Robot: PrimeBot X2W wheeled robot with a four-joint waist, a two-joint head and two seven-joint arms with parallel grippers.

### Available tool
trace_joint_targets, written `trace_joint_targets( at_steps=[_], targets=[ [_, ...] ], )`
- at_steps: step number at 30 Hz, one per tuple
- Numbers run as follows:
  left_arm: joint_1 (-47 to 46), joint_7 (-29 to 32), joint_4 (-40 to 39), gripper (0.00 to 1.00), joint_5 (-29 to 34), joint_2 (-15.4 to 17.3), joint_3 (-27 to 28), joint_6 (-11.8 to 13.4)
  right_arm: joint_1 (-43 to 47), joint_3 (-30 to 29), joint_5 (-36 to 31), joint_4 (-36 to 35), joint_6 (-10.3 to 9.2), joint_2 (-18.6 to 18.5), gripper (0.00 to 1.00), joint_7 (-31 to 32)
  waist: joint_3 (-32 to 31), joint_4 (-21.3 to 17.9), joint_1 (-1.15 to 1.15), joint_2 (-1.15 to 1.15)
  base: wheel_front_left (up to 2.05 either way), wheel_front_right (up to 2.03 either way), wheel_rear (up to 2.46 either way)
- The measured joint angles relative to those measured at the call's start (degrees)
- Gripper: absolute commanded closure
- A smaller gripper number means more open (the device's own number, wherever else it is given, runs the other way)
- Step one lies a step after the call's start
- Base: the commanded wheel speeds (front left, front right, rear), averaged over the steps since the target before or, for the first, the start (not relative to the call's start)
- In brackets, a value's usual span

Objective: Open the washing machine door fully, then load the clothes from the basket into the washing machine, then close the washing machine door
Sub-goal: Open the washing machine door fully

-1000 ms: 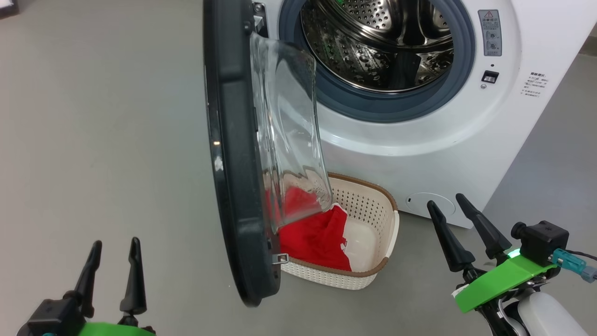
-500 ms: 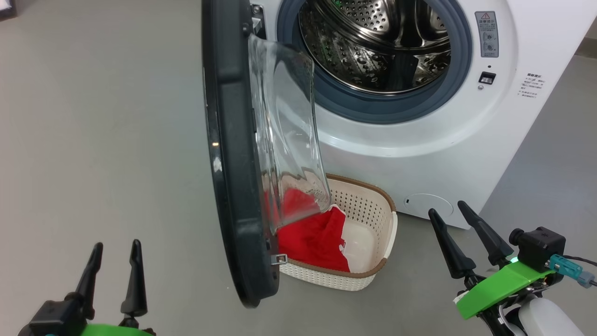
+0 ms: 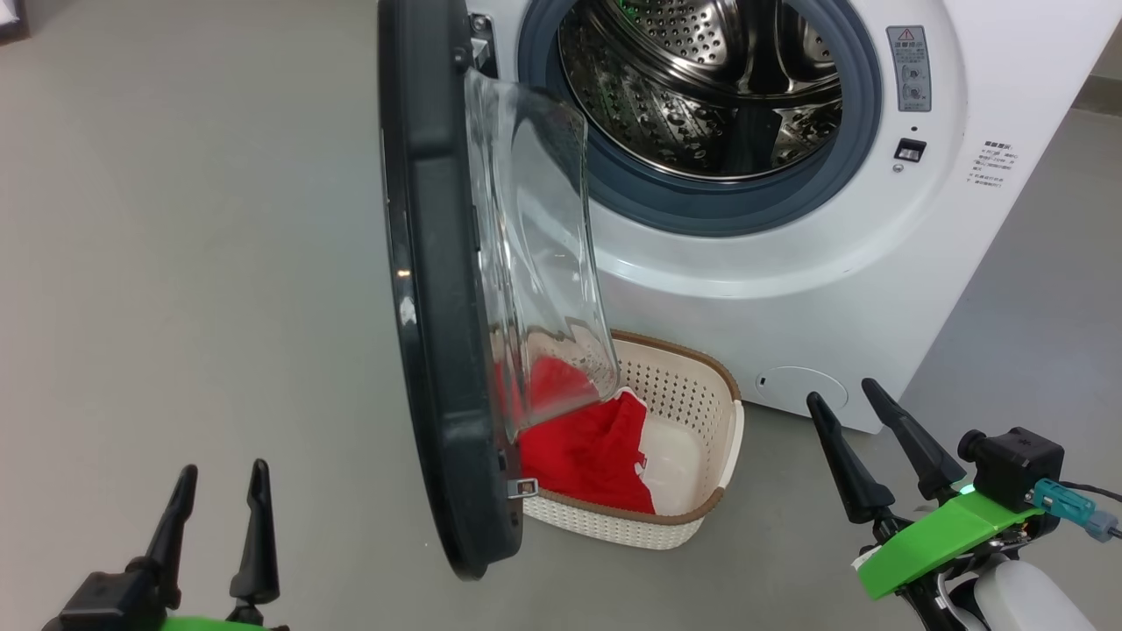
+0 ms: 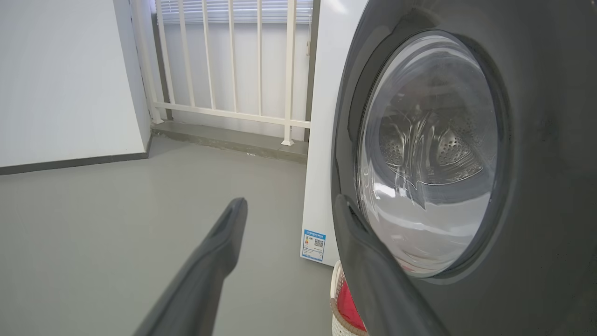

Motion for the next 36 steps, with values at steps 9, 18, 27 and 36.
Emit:
trace_joint_targets(
  at_steps=[9, 18, 27, 36],
  targets=[
    [-0.01, 0.0, -0.11, 1.0, -0.01, 0.03, -0.01, 0.0, 0.01, -0.04, 0.0, 0.26, 0.0, 0.0, 0.0, -0.01, -0.08, -0.02, 0.0, 0.0, 0.0, 0.0, 0.0],
    [-1.15, 0.0, -4.46, 1.0, -0.01, 0.83, -0.01, 0.0, 0.01, -0.01, 0.01, 0.37, 0.0, 0.01, 0.0, 0.0, 0.16, -0.23, 0.0, 0.0, 0.0, 0.0, 0.0],
    [-2.86, 0.0, -18.04, 1.0, -0.37, 0.87, -2.31, 0.0, 0.01, -0.07, 0.09, 0.45, 0.0, 0.33, 0.0, -0.01, 0.18, -0.93, 0.0, 0.0, 0.0, 0.0, 0.0],
    [-3.71, -0.24, -28.38, 1.0, 0.31, 1.71, -9.95, 0.0, 0.01, -0.24, 0.09, 0.44, 0.0, 0.75, 0.0, -0.01, 0.27, -1.85, 0.0, 0.0, 0.0, 0.0, 0.0]
  ],
)
